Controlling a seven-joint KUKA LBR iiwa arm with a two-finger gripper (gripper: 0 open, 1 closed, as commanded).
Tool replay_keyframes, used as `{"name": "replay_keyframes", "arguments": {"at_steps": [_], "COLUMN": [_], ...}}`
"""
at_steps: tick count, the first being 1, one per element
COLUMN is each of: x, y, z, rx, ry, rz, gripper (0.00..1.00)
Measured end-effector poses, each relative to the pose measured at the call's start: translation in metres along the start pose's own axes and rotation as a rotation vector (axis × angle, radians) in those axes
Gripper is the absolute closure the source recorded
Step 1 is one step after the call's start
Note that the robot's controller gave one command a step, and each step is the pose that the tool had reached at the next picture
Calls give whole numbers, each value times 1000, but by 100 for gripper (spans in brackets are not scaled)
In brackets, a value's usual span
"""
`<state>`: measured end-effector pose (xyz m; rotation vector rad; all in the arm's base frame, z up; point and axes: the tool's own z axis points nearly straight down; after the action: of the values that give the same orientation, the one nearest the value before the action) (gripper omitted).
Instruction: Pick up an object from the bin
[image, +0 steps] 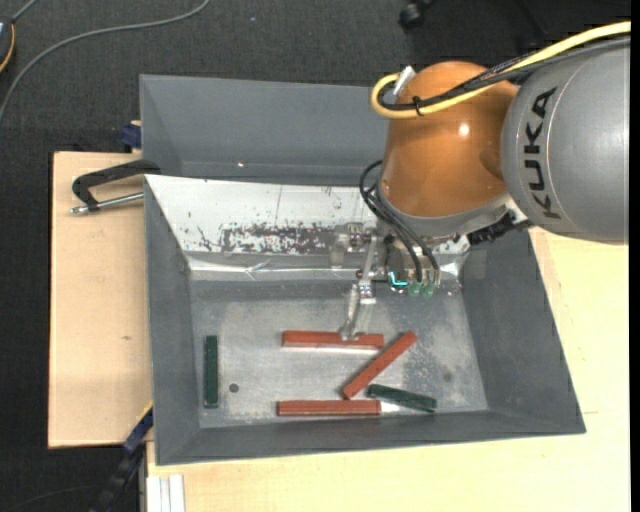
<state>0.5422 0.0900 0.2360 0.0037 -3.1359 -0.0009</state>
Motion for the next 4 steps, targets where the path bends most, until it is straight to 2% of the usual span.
{"name": "replay_keyframes", "arguments": {"at_steps": [1,2,3,4], "x": [17,19,5,8], "y": [-27,-17,-27,-10], "z": [170,134,124,167], "rx": [1,-1,-1,-1], "ry": [2,-13,-12,-3], "rz": [-9,-64,4,129], "gripper": [0,0,0,0]}}
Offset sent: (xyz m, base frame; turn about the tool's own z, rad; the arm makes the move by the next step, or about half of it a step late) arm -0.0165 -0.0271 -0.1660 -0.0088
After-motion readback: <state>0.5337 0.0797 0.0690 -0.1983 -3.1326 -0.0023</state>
